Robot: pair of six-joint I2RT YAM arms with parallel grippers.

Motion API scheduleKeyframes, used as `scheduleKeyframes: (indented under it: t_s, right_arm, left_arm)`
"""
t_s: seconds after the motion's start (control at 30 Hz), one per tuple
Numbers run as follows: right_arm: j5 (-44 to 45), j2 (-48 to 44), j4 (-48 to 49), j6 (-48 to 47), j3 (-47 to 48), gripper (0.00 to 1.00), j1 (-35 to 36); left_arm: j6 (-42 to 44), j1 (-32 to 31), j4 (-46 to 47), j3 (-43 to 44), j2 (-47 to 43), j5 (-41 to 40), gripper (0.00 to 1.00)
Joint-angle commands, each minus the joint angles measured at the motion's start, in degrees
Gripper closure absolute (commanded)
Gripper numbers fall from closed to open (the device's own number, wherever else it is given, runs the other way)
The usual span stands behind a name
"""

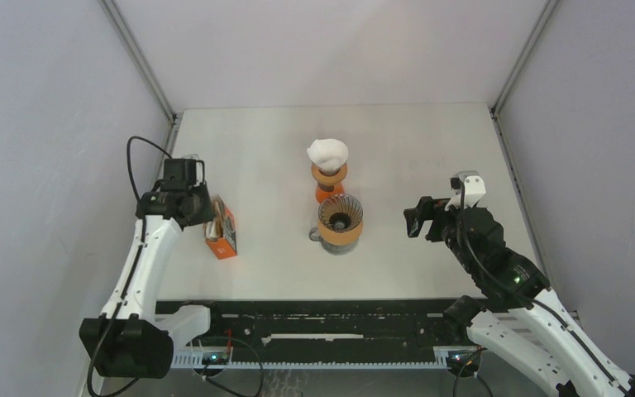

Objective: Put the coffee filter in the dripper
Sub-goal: Adjust the coffee filter holder at the center of the board, then pick up the coffee filter from the coffee filter holder.

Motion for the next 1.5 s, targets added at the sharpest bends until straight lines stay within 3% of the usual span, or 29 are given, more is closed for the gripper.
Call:
scheduleKeyframes:
  t_s: [0.0, 0.37, 1.47]
  right_arm:
    - [-0.40, 0.31, 1.88, 1.27, 0.07, 0.10, -0.14]
    - [-0.49, 0.44, 1.90, 1.15, 0.11, 0.10, -0.14]
    - [-0.96, 0.97, 1.88, 1.31, 0.03, 0.11, -0.43]
  left_arm:
    - [-1.52, 0.05, -0.50, 1.10, 1.67, 2.27, 0.80]
    - [-2.54, -0.04, -1.73, 0.86, 7.01, -2.04, 0.85]
    - [-2.63, -0.02, -1.23, 0.23, 6.86, 1.95, 0.77]
